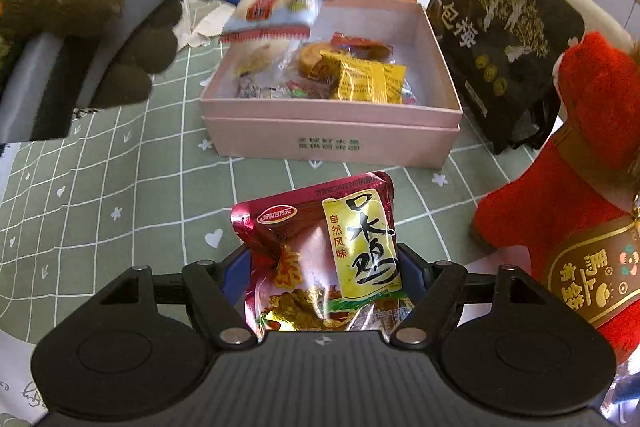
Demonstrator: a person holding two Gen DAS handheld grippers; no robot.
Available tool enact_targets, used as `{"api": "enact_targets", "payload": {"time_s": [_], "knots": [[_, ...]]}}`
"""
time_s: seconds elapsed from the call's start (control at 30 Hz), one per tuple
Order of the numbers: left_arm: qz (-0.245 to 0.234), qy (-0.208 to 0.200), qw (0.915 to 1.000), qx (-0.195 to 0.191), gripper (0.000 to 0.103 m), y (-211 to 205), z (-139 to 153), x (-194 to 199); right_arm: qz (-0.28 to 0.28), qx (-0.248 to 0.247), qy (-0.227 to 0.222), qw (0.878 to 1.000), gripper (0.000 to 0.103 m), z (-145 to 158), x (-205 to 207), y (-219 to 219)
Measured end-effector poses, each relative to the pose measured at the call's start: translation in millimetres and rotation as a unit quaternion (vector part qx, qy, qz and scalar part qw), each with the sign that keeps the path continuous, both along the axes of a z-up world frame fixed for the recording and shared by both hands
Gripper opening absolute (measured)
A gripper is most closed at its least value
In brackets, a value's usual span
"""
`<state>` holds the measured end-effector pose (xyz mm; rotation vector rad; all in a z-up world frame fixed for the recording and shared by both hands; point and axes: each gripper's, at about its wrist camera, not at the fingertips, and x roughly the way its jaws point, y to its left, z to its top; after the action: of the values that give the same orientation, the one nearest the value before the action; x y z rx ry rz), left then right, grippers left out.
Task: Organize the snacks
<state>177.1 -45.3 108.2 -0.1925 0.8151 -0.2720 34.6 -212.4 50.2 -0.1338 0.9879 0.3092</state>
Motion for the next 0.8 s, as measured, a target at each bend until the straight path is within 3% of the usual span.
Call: {"api": "enact_targets", "payload": {"time_s": [0.07, 0.13, 0.27, 0.33, 0.4, 0.5, 0.6, 0.8], "knots": [[-0.023, 0.036, 0.9987, 0.028, 0.081, -1, -6, 7, 0.002, -0.005, -0.002, 1.0, 0.074, 1, 2, 1], [-0.036, 0.067, 0.9967, 0.028, 0.081, 0, -18, 11, 0.007, -0.007, -0.004, 1.0, 0.074, 3, 4, 4], [0.039, 0.04, 0.9977, -0.039, 0.078, 26, -24, -2, 0.017, -0.016, -0.003, 1.0, 0.074, 2, 5, 9], [0.079, -0.011, 0.995, -0.06, 0.076, 37, -17, -14, 0.02, -0.019, 0.004, 1.0, 0.074, -2, 5, 10], [0.079, -0.028, 0.9936, -0.075, 0.076, 39, -11, -14, 0.018, -0.021, 0.01, 1.0, 0.074, -6, 5, 10], [0.073, -0.016, 0.9937, -0.084, 0.076, 40, -6, -12, 0.012, -0.015, 0.017, 1.0, 0.074, -6, 5, 8], [0.079, -0.016, 0.9933, -0.083, 0.076, 48, -2, -27, 0.008, -0.001, -0.011, 1.0, 0.074, 15, 4, 3], [0.122, -0.008, 0.9895, -0.076, 0.067, 79, 1, -75, 0.006, 0.026, -0.101, 0.995, 0.074, 95, 43, 9]]}}
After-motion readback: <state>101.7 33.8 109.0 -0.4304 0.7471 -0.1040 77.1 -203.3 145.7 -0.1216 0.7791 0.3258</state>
